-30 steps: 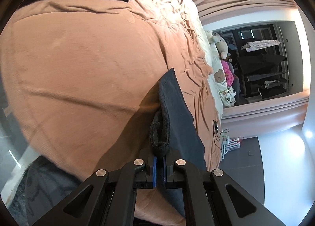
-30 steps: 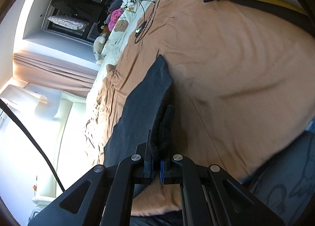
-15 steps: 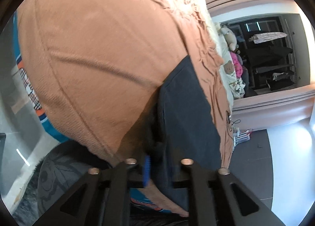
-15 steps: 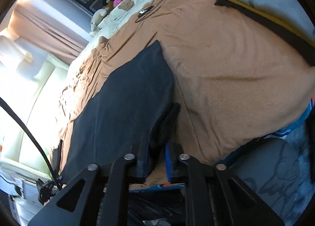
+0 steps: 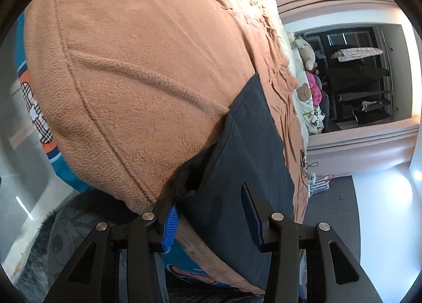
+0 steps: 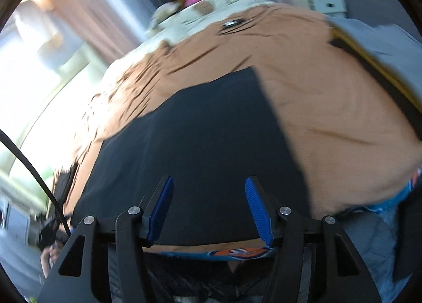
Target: Fold small clothes
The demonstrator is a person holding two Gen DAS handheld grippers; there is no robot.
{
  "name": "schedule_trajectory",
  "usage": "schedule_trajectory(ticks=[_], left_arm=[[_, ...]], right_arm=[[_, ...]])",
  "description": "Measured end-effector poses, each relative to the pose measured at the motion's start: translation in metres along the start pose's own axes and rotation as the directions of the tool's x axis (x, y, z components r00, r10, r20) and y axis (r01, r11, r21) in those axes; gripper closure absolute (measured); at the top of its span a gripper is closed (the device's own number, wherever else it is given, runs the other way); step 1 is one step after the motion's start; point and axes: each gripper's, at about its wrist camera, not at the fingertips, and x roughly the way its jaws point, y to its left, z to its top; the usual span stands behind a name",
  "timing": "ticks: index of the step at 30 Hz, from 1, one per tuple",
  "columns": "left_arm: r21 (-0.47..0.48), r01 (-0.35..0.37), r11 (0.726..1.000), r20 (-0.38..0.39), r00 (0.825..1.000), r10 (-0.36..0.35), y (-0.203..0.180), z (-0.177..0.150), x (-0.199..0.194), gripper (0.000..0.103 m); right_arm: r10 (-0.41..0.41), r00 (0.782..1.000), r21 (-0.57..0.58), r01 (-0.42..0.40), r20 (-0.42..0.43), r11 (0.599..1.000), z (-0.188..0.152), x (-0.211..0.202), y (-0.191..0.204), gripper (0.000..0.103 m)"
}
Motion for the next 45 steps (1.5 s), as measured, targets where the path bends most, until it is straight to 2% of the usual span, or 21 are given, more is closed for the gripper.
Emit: schedule_trajectory(ticks=[6,11,13,15,17,23,28,35,42,45], left_arm=[[-0.003,0.02,1.0,-0.003,1.0,-0.02,0.003,0.002,0.002,0.058],[-0.013,0.031,0.999,-0.003,1.0,-0.031,0.007,0.004,0.004,0.058],[-0.017,0.033,0.999,-0.003,0.999,-0.033,0.008,0.004,0.005,0.062],[-0.029,0.024,0.999,0.002,1.0,-0.024,0.011,0.004,0.005,0.077],[-0.052,0.008,0.999,0.008,1.0,-0.008,0.015,0.003,0.004,0.086],[-0.085,0.045,0.995,0.021,0.999,-0.043,0.022,0.0,0.001,0.09],[-0.104,0.063,0.993,0.014,0.998,-0.062,0.025,0.0,-0.001,0.09],[-0.141,0.055,0.989,0.026,0.998,-0.051,0.021,0.0,0.002,0.091],[-0.161,0.037,0.986,0.038,0.999,-0.031,0.021,-0.003,-0.001,0.091],[-0.212,0.055,0.976,0.043,0.998,-0.047,0.026,-0.006,-0.001,0.091]], right_arm=[[0.049,0.993,-0.126,-0.063,-0.111,0.99,0.006,0.052,0.052,0.07],[0.058,0.983,-0.184,-0.091,-0.177,0.979,0.019,0.104,0.072,0.074],[0.06,0.979,-0.201,-0.1,-0.197,0.975,0.021,0.119,0.081,0.074],[0.056,0.975,-0.213,-0.102,-0.213,0.972,0.017,0.126,0.084,0.074],[0.042,0.972,-0.231,-0.097,-0.232,0.968,0.017,0.142,0.09,0.075],[-0.031,0.961,-0.293,-0.053,-0.276,0.955,0.02,0.187,0.114,0.077],[-0.098,0.955,-0.319,0.004,-0.28,0.948,0.029,0.225,0.127,0.086],[-0.144,0.955,-0.321,0.056,-0.259,0.946,0.052,0.26,0.141,0.088],[-0.148,0.953,-0.29,0.068,-0.264,0.955,0.077,0.296,0.15,0.091],[-0.145,0.954,-0.281,0.069,-0.263,0.957,0.089,0.305,0.144,0.094]])
